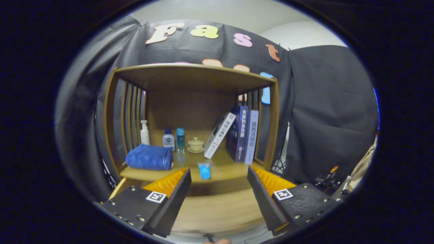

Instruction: Pull open the drawer, take out the items inside it, and place them on the countertop above the cabinet.

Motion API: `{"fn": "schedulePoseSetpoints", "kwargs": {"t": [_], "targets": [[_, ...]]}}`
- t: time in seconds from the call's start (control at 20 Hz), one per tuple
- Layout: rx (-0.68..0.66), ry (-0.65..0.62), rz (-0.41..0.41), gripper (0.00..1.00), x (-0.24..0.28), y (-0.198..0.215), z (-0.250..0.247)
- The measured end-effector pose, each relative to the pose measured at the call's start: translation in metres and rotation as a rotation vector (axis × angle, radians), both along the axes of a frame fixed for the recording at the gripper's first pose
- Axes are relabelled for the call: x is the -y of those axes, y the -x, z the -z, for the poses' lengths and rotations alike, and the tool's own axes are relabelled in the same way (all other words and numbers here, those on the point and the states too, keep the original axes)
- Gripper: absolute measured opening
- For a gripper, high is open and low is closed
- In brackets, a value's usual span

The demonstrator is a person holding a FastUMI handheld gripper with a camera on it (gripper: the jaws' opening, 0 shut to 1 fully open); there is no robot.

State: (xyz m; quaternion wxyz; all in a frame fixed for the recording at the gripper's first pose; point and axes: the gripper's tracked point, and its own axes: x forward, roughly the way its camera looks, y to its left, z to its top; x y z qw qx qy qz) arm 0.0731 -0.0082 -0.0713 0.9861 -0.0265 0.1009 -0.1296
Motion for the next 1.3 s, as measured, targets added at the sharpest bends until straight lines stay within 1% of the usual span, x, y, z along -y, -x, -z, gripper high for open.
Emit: {"fn": "schedulePoseSetpoints", "kwargs": {"t": [0.05, 0.2, 0.3, 0.45, 0.5, 0.55, 0.65, 0.75, 0.85, 1.0, 1.1, 1.3], "targets": [[-0.010, -0.001, -0.022, 0.99, -0.008, 0.010, 0.014], [-0.039, -0.028, -0.130, 0.99, -0.043, 0.031, 0.046], [-0.085, -0.032, -0.165, 0.99, -0.051, 0.040, 0.071], [-0.100, -0.090, -0.190, 0.99, -0.059, 0.045, 0.101], [-0.112, -0.107, -0.192, 1.00, -0.058, 0.048, 0.111], [-0.059, -0.128, -0.190, 1.00, -0.057, 0.046, 0.107], [-0.029, -0.162, -0.176, 1.00, -0.052, 0.047, 0.099], [-0.036, -0.150, -0.170, 1.00, -0.048, 0.056, 0.103], [-0.038, -0.121, -0.148, 0.99, -0.039, 0.067, 0.105], [-0.041, -0.144, -0.139, 0.99, -0.037, 0.079, 0.118], [-0.064, -0.134, -0.121, 0.99, -0.032, 0.085, 0.128], [-0.093, -0.172, -0.123, 0.99, -0.039, 0.085, 0.148]]}}
